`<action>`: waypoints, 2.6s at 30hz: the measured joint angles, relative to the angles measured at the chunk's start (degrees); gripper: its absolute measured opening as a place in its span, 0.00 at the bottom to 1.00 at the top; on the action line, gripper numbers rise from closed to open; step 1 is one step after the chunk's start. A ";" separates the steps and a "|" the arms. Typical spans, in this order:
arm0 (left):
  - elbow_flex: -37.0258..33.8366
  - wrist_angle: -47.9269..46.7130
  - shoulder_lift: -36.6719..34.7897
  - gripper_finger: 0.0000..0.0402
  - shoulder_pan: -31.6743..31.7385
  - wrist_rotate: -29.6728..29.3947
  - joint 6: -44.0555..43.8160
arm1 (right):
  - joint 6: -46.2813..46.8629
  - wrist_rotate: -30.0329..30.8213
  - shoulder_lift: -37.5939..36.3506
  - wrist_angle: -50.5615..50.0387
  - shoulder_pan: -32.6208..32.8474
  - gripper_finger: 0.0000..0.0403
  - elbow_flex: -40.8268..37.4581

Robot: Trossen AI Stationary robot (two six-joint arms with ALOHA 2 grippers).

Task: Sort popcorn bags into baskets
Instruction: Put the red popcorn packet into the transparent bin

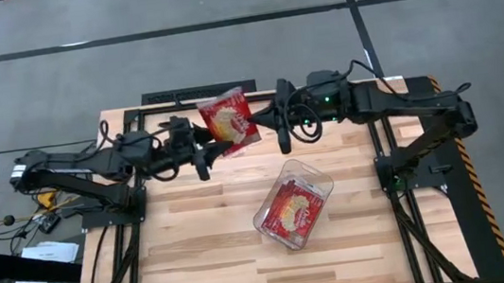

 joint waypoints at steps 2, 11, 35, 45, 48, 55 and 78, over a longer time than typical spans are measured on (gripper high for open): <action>0.06 0.20 0.37 0.64 0.00 0.98 0.00 | 0.04 -0.02 0.25 0.48 0.05 0.03 -0.03; 0.04 0.51 0.82 0.17 -0.02 -3.16 -1.93 | 0.19 -0.01 0.16 0.32 0.80 0.02 -0.03; 0.89 -5.01 15.67 0.01 -3.88 25.15 -33.80 | 5.58 19.55 -28.31 -32.97 7.90 0.42 0.06; 1.71 4.44 30.08 0.01 -3.54 36.98 -40.21 | 6.77 21.59 -30.98 -35.72 13.53 0.31 0.04; 4.08 2.36 32.07 0.01 -3.43 39.62 -40.17 | 7.25 21.59 -30.60 -36.45 14.89 0.29 0.02; 11.93 -9.94 35.40 0.01 -1.31 40.15 -34.41 | 7.71 21.64 -29.81 -38.52 16.59 0.29 0.02; 17.17 -12.87 40.74 0.13 1.74 42.87 -29.94 | 7.64 24.28 -29.74 -41.48 16.61 0.29 0.00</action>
